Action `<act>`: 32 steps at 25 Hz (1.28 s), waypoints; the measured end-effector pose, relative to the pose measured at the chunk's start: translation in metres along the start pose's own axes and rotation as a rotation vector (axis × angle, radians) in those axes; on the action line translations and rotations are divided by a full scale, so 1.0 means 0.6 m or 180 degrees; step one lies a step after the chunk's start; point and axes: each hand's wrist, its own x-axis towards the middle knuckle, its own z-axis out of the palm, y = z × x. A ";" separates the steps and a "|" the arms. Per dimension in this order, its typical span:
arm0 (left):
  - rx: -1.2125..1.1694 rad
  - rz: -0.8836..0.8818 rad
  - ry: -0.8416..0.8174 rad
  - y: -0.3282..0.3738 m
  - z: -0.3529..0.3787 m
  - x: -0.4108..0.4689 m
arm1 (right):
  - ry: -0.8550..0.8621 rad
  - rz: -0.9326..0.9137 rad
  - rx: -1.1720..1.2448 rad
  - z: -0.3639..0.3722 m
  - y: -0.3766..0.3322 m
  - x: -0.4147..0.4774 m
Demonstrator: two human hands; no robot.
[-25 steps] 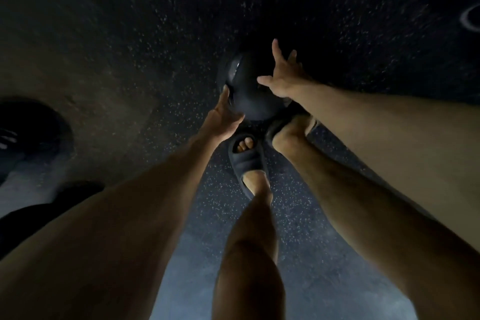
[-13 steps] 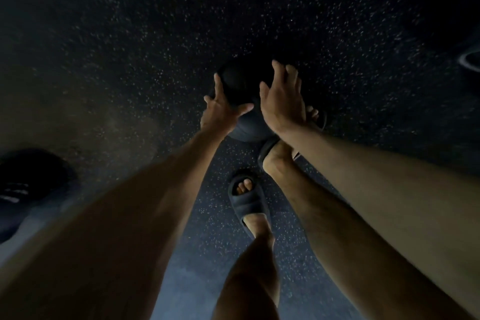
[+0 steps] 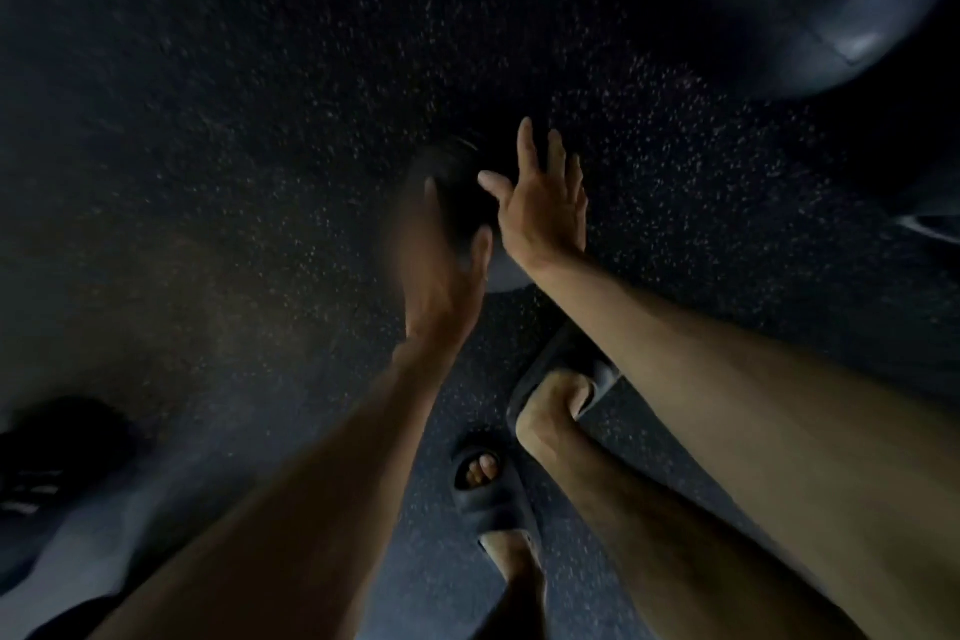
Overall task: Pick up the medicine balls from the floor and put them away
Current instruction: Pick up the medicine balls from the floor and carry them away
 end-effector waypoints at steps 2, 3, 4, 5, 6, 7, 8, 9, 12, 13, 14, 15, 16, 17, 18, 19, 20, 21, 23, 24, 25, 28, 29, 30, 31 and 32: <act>-0.0023 0.0091 -0.0264 0.005 0.004 0.009 | 0.0025 0.0262 0.0280 -0.043 -0.020 0.069; 0.0044 0.0143 -0.0294 0.020 0.002 0.027 | 0.0132 0.0263 0.0312 -0.062 -0.024 0.092; 0.0196 0.0204 -0.0264 0.037 0.002 0.051 | 0.0313 0.0133 0.0249 -0.076 -0.022 0.101; 0.0428 0.0243 -0.0224 0.056 0.000 0.075 | 0.0507 -0.0077 0.0171 -0.083 -0.014 0.094; 0.0635 0.0242 -0.0169 0.078 -0.006 0.103 | 0.0689 -0.0297 0.0132 -0.081 -0.003 0.076; 0.0778 0.0169 -0.0157 0.100 -0.013 0.136 | 0.0757 -0.0449 0.0097 -0.074 0.010 0.050; 0.0834 0.0072 -0.0186 0.122 -0.020 0.170 | 0.0707 -0.0516 0.0035 -0.064 0.020 0.019; 0.0847 -0.0033 -0.0250 0.147 -0.026 0.204 | 0.0573 -0.0530 -0.0064 -0.056 0.026 -0.006; 0.0728 -0.0412 -0.0294 0.216 -0.036 0.288 | 0.0211 -0.0524 -0.0365 -0.043 0.013 -0.021; 0.0560 -0.0478 -0.0161 0.231 -0.040 0.304 | 0.0189 -0.0539 -0.0420 -0.049 0.002 -0.006; 0.0337 -0.0463 0.0037 0.242 -0.046 0.310 | 0.0215 -0.0551 -0.0429 -0.057 -0.009 0.015; 0.0116 -0.0394 0.0195 0.244 -0.051 0.307 | 0.0235 -0.0510 -0.0375 -0.069 -0.019 0.039; -0.0032 -0.0240 0.0268 0.240 -0.058 0.303 | 0.0249 -0.0414 -0.0282 -0.083 -0.028 0.068; -0.0019 0.0019 0.0260 0.229 -0.065 0.298 | 0.0233 -0.0309 -0.0170 -0.102 -0.036 0.099; 0.0119 0.0365 0.0152 0.213 -0.070 0.289 | 0.0175 -0.0232 -0.0053 -0.124 -0.042 0.131; 0.0265 0.0639 -0.0076 0.200 -0.073 0.285 | 0.0068 -0.0174 0.0051 -0.149 -0.049 0.165; 0.0394 0.0733 -0.0324 0.194 -0.073 0.292 | -0.0080 -0.0094 0.0096 -0.178 -0.056 0.200; 0.0392 0.0633 -0.0537 0.200 -0.071 0.304 | -0.0260 0.0029 0.0106 -0.205 -0.062 0.235; 0.0458 0.0426 -0.0653 0.233 -0.064 0.333 | -0.0546 0.0278 0.0119 -0.251 -0.077 0.298; 0.0609 0.0367 -0.0646 0.261 -0.067 0.353 | -0.0537 0.0394 0.0164 -0.268 -0.087 0.323; 0.0860 0.0380 -0.0632 0.285 -0.073 0.380 | -0.0401 0.0478 0.0231 -0.281 -0.097 0.342; 0.1509 0.0288 -0.0696 0.353 -0.089 0.486 | 0.0571 0.0493 0.0448 -0.294 -0.116 0.362; 0.1600 0.0205 -0.0713 0.379 -0.091 0.518 | 0.0878 0.0434 0.0387 -0.289 -0.118 0.357; 0.1583 0.0076 -0.0721 0.406 -0.092 0.545 | 0.1070 0.0325 0.0263 -0.281 -0.122 0.347; 0.1483 -0.0096 -0.0709 0.429 -0.091 0.567 | 0.1089 0.0195 0.0142 -0.269 -0.123 0.333; 0.1328 -0.0251 -0.0668 0.446 -0.089 0.587 | 0.0969 0.0081 0.0057 -0.256 -0.123 0.320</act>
